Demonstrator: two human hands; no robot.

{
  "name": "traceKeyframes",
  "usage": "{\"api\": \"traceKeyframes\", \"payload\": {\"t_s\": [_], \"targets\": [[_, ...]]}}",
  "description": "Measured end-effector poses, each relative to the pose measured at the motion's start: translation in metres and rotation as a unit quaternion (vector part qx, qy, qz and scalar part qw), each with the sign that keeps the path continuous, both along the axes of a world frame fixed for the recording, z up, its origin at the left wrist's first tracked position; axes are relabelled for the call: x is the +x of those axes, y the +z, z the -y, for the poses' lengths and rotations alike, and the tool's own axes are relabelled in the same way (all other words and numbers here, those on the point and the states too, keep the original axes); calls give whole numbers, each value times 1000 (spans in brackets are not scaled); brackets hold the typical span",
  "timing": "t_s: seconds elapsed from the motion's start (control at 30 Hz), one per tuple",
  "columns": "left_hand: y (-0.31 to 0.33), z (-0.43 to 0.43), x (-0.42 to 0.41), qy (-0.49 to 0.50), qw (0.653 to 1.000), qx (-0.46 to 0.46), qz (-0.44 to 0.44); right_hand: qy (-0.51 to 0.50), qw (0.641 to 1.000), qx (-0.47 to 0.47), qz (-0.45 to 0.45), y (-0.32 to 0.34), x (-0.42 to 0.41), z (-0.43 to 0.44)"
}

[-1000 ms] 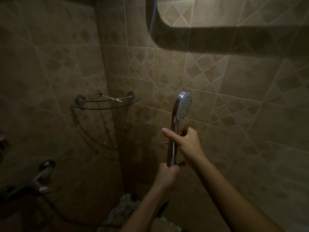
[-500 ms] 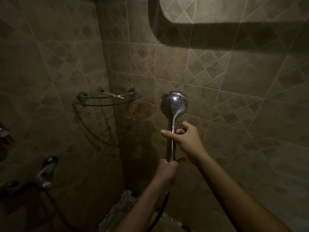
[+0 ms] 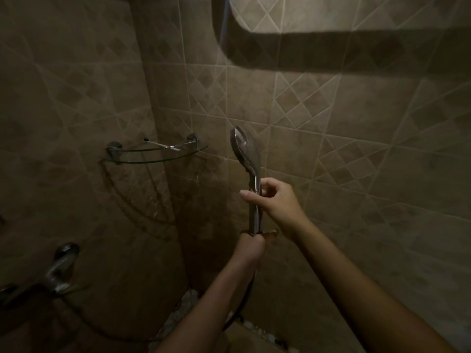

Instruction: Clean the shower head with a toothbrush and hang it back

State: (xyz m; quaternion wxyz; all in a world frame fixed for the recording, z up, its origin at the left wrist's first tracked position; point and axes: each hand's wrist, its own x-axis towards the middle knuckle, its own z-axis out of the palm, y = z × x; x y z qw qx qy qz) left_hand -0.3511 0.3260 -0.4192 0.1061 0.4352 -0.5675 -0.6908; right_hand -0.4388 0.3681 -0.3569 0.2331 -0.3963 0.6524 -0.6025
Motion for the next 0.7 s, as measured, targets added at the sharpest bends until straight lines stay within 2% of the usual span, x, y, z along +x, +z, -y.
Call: {"api": "traceKeyframes", "payload": {"t_s": [0.23, 0.3, 0.37, 0.43, 0.6, 0.7], "targets": [[7, 3, -3, -36, 999, -22, -28, 31, 974, -51, 217, 8, -5, 4], [10, 2, -3, -37, 999, -17, -23, 27, 982, -44, 182, 8, -6, 4], [12, 2, -2, -20, 1000, -16, -17, 9, 996, -23, 90, 9, -5, 3], [8, 4, -5, -12, 1000, -16, -13, 1, 999, -20, 42, 10, -5, 2], [9, 1, -3, -12, 1000, 9, -21, 8, 999, 0, 47, 13, -9, 0], [1, 4, -4, 2, 1000, -3, -16, 39, 991, 2, 128, 15, -9, 0]]}}
